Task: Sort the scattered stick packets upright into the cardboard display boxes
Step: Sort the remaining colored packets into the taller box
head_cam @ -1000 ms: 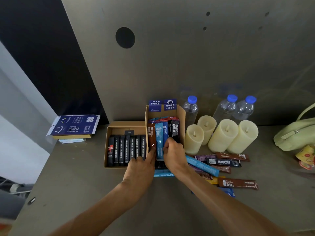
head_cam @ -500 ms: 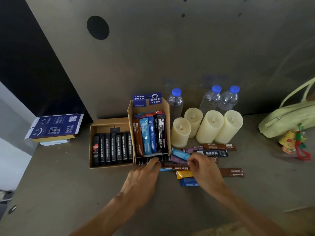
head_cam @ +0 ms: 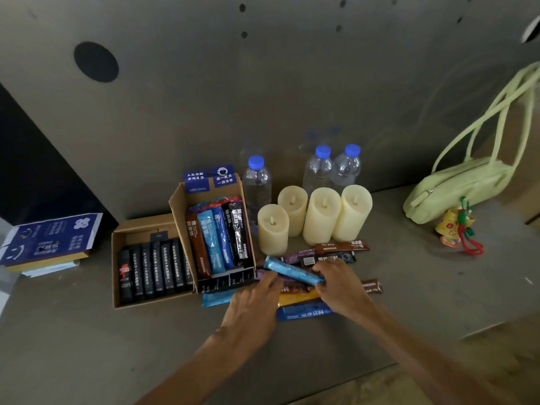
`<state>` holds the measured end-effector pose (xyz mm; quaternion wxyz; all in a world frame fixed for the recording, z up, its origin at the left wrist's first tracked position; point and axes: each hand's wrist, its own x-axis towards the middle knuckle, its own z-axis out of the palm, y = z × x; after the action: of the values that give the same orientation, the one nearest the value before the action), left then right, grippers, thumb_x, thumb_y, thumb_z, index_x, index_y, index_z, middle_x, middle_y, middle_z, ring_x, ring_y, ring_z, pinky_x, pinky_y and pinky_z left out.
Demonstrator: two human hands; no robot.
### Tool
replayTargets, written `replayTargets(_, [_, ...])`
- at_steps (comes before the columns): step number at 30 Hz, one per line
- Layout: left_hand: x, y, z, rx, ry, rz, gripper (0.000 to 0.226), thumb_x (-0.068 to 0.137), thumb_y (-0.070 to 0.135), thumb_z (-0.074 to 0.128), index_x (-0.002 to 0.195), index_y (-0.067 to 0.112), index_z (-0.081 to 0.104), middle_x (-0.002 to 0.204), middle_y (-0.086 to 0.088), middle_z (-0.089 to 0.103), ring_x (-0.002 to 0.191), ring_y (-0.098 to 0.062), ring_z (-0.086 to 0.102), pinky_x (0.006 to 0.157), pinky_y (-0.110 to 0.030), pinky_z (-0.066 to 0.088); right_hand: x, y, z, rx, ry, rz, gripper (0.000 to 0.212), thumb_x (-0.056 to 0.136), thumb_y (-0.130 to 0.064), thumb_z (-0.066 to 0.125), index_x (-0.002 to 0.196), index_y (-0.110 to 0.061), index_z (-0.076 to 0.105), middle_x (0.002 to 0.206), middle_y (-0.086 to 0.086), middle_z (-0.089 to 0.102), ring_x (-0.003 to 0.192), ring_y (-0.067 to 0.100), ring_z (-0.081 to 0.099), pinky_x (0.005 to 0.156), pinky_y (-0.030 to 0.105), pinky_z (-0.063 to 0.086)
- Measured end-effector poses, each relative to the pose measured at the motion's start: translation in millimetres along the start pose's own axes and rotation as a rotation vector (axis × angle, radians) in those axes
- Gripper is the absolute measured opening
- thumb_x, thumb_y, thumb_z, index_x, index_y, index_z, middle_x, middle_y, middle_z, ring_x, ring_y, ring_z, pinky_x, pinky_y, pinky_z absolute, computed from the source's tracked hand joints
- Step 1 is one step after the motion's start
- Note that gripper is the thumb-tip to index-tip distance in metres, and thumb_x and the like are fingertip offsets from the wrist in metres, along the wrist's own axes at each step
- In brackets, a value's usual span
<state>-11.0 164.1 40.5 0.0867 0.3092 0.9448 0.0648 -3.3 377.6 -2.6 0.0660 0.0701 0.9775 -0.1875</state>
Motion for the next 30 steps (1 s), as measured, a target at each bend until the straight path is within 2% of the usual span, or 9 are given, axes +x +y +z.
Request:
replayTargets(3, [5.3,0.9,3.0,-0.033,-0.004,-0.053,0.058,0.088,0.004,0.052,0.141,0.023,0.039,0.144,0.006,0.035,0.104,-0.024,0.065,0.083,-0.040,0.056,-0.2,7.8,-10.1,0.230,-0.001,0.082,0.012,0.092,-0.015,0.061,0.099,-0.022,0.068,0.092,-0.008,0.063,0.081,0.003,0.061,0.065,0.014,0.043])
replayTargets(5, [10.5,2.3,4.8,-0.069,0.034,-0.086,0.059,0.089,0.005,0.053,0.142,0.025,0.035,0.144,0.008,0.034,0.099,-0.025,0.067,0.078,-0.039,0.056,-2.3,8.8,-24.6,0.397,-0.003,0.132,0.009,0.094,-0.013,0.062,0.095,-0.019,0.069,0.080,-0.006,0.067,0.061,0.000,0.064,0.051,0.016,0.046])
replayTargets(8, [19.8,9.1,7.4,-0.111,0.109,-0.102,0.061,0.094,0.017,0.055,0.147,0.026,0.025,0.148,0.009,0.029,0.095,-0.022,0.067,0.073,-0.036,0.056,-10.0,5.0,-53.1,0.723,-0.058,0.200,0.007,0.093,-0.011,0.067,0.094,-0.016,0.071,0.081,0.002,0.075,0.066,0.010,0.073,0.058,0.027,0.058])
replayTargets(10, [24.8,13.4,8.9,-0.127,0.182,-0.099,0.060,0.096,0.030,0.057,0.147,0.025,0.025,0.147,0.008,0.031,0.095,-0.019,0.067,0.071,-0.034,0.058,-16.1,2.1,-74.5,0.918,-0.131,0.251,0.008,0.092,-0.008,0.068,0.097,-0.013,0.073,0.085,0.005,0.076,0.069,0.015,0.073,0.054,0.021,0.051])
replayTargets(15, [31.5,18.2,5.4,-0.223,0.434,0.000,0.033,0.087,0.021,0.072,0.117,0.026,0.060,0.104,0.011,0.063,0.068,-0.010,0.065,0.046,-0.029,0.053,-22.2,3.4,-110.3,1.253,-0.322,0.276,0.022,0.094,-0.012,0.065,0.109,0.004,0.068,0.085,0.018,0.070,0.068,0.019,0.064,0.048,0.020,0.041])
replayTargets(17, [31.1,21.7,1.8,-0.420,0.382,-0.033,0.012,0.095,0.023,0.063,0.104,0.031,0.063,0.090,0.015,0.063,0.068,-0.004,0.060,0.052,-0.026,0.049,-21.3,4.8,-114.9,1.310,-0.266,0.268,0.039,0.095,-0.033,0.063,0.110,0.002,0.067,0.084,0.018,0.068,0.067,0.020,0.062,0.049,0.023,0.040])
replayTargets(19, [32.9,25.0,0.1,-0.707,0.233,-0.098,0.014,0.100,0.025,0.054,0.090,0.032,0.060,0.077,0.012,0.060,0.063,-0.003,0.053,0.055,-0.018,0.041,-18.9,5.7,-115.4,1.302,-0.176,0.263,0.045,0.095,-0.043,0.058,0.110,-0.001,0.067,0.086,0.016,0.069,0.067,0.021,0.062,0.051,0.025,0.039])
replayTargets(24, [32.9,26.5,-6.3,-0.916,0.050,-0.112,0.029,0.102,0.023,0.047,0.076,0.030,0.058,0.070,0.008,0.054,0.058,-0.003,0.047,0.056,-0.024,0.039,-10.3,-1.1,-110.7,1.074,-0.092,0.171,0.026,0.098,-0.035,0.060,0.105,-0.016,0.076,0.091,0.005,0.071,0.072,0.013,0.061,0.056,0.023,0.040])
replayTargets(30, [28.5,23.4,-7.8,-0.989,0.012,-0.142,0.028,0.101,0.024,0.048,0.077,0.029,0.061,0.067,0.007,0.055,0.063,-0.007,0.051,0.060,-0.028,0.043,1.0,-10.7,-108.9,1.023,-0.069,0.149,0.014,0.096,-0.016,0.064,0.098,-0.008,0.076,0.067,-0.004,0.063,0.063,0.006,0.056,0.054,0.020,0.040])
